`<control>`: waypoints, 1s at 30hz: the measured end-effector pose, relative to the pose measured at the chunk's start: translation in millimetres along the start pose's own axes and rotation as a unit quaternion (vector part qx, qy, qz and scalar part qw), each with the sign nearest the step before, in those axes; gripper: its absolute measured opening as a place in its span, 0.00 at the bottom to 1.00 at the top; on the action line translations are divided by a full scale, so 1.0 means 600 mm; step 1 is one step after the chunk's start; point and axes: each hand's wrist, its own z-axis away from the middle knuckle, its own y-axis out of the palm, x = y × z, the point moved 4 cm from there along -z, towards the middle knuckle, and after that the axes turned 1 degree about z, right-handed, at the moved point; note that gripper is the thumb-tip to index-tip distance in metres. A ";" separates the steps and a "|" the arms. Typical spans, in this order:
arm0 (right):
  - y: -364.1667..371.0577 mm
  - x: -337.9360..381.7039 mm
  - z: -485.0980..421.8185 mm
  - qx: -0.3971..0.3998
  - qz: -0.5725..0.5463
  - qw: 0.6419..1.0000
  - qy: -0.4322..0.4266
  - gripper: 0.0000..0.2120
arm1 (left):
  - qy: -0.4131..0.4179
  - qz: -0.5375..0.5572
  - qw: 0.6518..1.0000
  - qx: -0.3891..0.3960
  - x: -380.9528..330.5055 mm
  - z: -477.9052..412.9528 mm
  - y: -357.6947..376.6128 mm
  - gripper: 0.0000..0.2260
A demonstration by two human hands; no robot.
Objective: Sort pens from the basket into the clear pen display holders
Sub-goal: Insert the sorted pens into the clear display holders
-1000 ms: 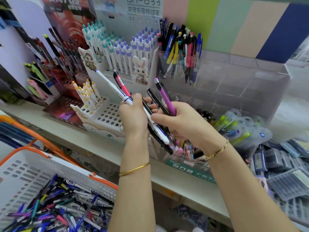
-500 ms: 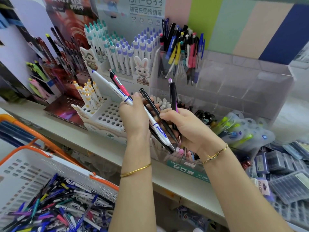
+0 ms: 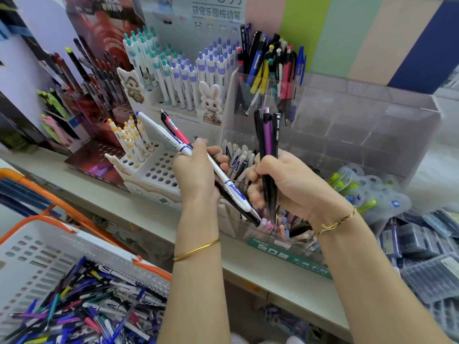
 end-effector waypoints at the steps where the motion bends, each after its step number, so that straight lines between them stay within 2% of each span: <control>1: -0.002 0.003 0.000 -0.002 0.025 1.000 -0.015 0.09 | -0.009 0.005 1.000 -0.002 0.001 -0.001 0.000 0.11; 5: 0.002 0.010 0.002 0.038 0.151 0.985 -0.069 0.09 | -0.039 0.006 0.999 -0.008 0.007 -0.001 0.003 0.12; 11: 0.009 0.022 0.011 0.120 0.276 0.948 -0.100 0.23 | -0.052 -0.037 0.998 -0.005 0.005 0.006 0.003 0.14; 14: 0.006 0.030 0.010 0.130 0.345 0.922 -0.120 0.20 | -0.045 -0.066 0.997 -0.005 0.004 0.010 0.001 0.12; 20: 0.007 0.034 0.006 0.138 0.388 0.898 -0.155 0.16 | -0.053 -0.048 0.997 0.001 0.008 0.002 0.004 0.10; 23: 0.009 0.029 -0.003 0.097 0.358 0.910 -0.187 0.11 | -0.054 -0.071 0.996 0.002 0.014 0.005 0.004 0.10; 27: -0.001 0.033 -0.009 0.019 0.140 0.969 -0.200 0.04 | -0.055 -0.052 0.997 0.027 0.018 0.005 0.009 0.12; 30: -0.015 0.040 -0.024 -0.054 0.053 0.970 -0.230 0.03 | -0.072 -0.043 0.993 0.080 0.022 0.006 0.012 0.11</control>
